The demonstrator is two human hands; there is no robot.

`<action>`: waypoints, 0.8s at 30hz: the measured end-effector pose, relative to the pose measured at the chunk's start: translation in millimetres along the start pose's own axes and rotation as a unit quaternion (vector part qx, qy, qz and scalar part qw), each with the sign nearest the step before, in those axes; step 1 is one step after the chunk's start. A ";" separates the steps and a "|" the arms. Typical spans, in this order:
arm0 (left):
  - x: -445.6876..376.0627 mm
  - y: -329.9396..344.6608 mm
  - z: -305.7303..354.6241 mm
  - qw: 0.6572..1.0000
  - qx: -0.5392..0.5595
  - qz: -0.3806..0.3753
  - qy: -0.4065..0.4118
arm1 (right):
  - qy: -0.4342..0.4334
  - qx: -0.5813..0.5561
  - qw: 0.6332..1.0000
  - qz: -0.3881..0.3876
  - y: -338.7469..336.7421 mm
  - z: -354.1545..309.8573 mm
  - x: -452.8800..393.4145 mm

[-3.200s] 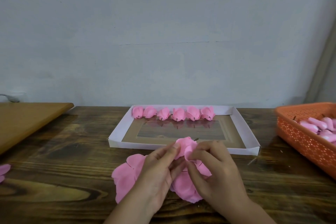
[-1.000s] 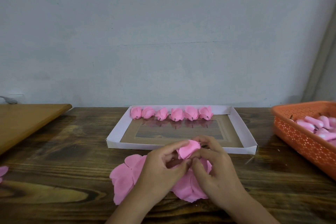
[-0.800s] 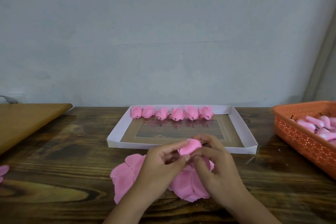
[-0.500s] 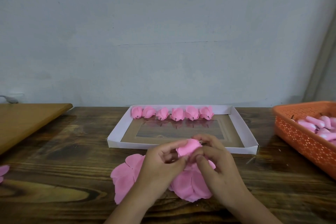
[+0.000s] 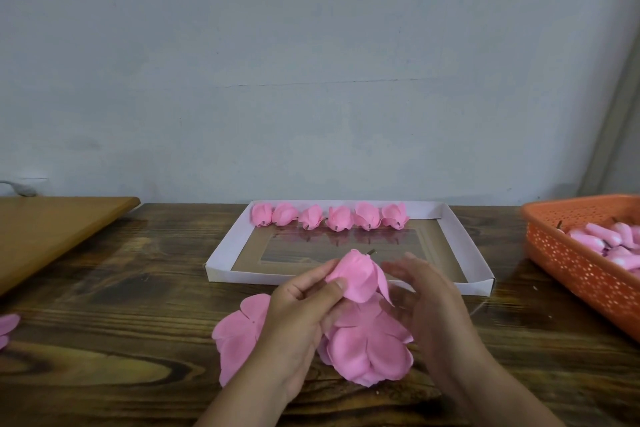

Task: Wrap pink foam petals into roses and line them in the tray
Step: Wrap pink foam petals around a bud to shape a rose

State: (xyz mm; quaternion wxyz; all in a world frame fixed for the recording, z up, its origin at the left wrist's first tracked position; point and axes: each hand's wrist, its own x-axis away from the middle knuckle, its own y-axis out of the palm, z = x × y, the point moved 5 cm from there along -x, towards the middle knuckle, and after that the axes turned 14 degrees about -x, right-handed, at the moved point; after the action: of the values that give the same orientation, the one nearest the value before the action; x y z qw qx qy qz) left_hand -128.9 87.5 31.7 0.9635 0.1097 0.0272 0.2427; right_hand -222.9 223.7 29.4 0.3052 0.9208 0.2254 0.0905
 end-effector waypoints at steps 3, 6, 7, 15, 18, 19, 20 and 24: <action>2.6 1.1 1.1 1.000 -0.015 0.003 -0.004 | 0.062 0.023 0.997 -0.039 5.8 5.1 3.1; 2.9 0.6 1.2 1.000 -0.018 0.011 -0.009 | 0.078 0.032 0.994 -0.071 10.2 6.9 5.9; 2.9 0.8 1.5 1.000 -0.012 0.010 -0.010 | 0.074 0.031 0.994 -0.077 11.3 6.4 6.8; 3.4 7.8 2.6 0.995 0.081 -0.045 -0.027 | 0.051 0.019 0.995 -0.086 16.7 4.8 9.1; 4.8 11.3 1.6 0.993 0.089 -0.075 -0.028 | 0.054 0.027 0.993 -0.105 19.0 3.9 12.4; 5.2 11.9 1.3 0.992 0.091 -0.083 -0.027 | 0.054 0.031 0.992 -0.106 19.1 3.5 13.1; 5.3 12.1 0.7 0.991 0.093 -0.090 -0.028 | 0.054 0.037 0.992 -0.106 19.1 2.9 13.6; 6.2 12.9 -0.4 0.990 0.077 -0.114 -0.023 | 0.035 0.082 0.991 -0.098 19.8 -0.3 14.5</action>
State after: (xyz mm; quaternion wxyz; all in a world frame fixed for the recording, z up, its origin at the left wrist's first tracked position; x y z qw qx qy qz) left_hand -129.3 101.6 34.2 0.9738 0.1856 0.0362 0.1262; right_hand -203.1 216.6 42.0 0.2284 0.9122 0.3321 0.0734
